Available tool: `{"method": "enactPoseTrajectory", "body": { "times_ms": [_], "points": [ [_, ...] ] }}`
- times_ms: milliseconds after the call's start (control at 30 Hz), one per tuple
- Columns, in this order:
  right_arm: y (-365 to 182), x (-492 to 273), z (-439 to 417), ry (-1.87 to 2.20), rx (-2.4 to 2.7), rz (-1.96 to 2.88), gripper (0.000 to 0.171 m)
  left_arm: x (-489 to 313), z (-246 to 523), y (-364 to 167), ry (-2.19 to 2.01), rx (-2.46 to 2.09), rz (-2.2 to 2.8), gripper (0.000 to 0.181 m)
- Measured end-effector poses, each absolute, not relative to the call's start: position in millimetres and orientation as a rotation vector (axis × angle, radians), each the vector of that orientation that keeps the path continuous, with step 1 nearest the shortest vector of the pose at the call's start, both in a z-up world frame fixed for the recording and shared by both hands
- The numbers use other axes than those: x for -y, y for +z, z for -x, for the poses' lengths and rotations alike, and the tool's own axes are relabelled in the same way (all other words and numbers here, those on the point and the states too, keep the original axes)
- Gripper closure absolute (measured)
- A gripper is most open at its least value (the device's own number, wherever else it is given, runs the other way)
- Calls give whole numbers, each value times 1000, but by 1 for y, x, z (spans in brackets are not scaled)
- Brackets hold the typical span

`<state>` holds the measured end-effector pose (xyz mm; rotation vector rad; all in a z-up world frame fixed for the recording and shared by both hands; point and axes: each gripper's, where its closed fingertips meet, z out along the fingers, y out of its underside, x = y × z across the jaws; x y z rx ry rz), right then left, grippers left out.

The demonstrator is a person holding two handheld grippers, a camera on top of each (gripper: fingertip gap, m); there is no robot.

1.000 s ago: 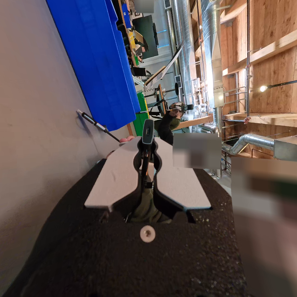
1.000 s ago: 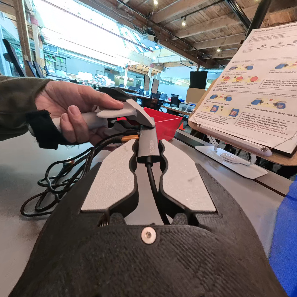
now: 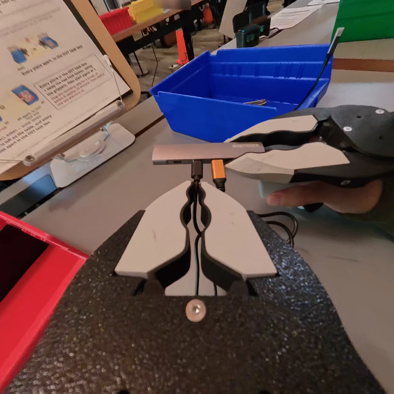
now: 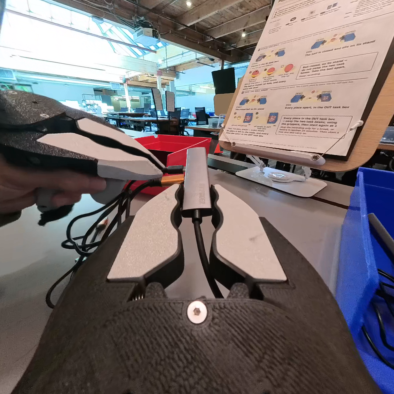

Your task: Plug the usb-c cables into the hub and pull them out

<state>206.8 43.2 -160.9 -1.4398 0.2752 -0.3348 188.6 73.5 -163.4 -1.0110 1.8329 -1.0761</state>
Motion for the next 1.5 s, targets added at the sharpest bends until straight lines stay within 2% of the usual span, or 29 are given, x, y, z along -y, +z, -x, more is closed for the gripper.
{"method": "enactPoseTrajectory", "body": {
  "times_ms": [300,633,867,967,1200,1267,1433,1500],
  "points": [
    [-166,-49,-204,-250,-256,1487,146,-80,-189,-167,-941,-1718,867,179],
    [-178,-63,-194,-363,-172,1604,146,-96,-183,-178,-797,-1835,850,179],
    [-182,-67,-190,-387,-133,1635,144,-93,-178,-157,-935,-1771,820,179],
    [-176,-61,-193,-419,-158,1588,145,-91,-179,-162,-870,-1800,789,179],
    [-172,-58,-193,-505,-148,1551,146,-86,-178,-157,-1009,-1722,747,178],
    [-172,-56,-195,-516,-161,1553,146,-84,-178,-152,-1039,-1684,729,166],
    [-172,-59,-190,-541,-101,1554,146,-84,-178,-155,-1046,-1710,743,163],
    [-172,-59,-188,-551,-87,1547,146,-82,-178,-157,-1062,-1724,735,173]
  ]
}}
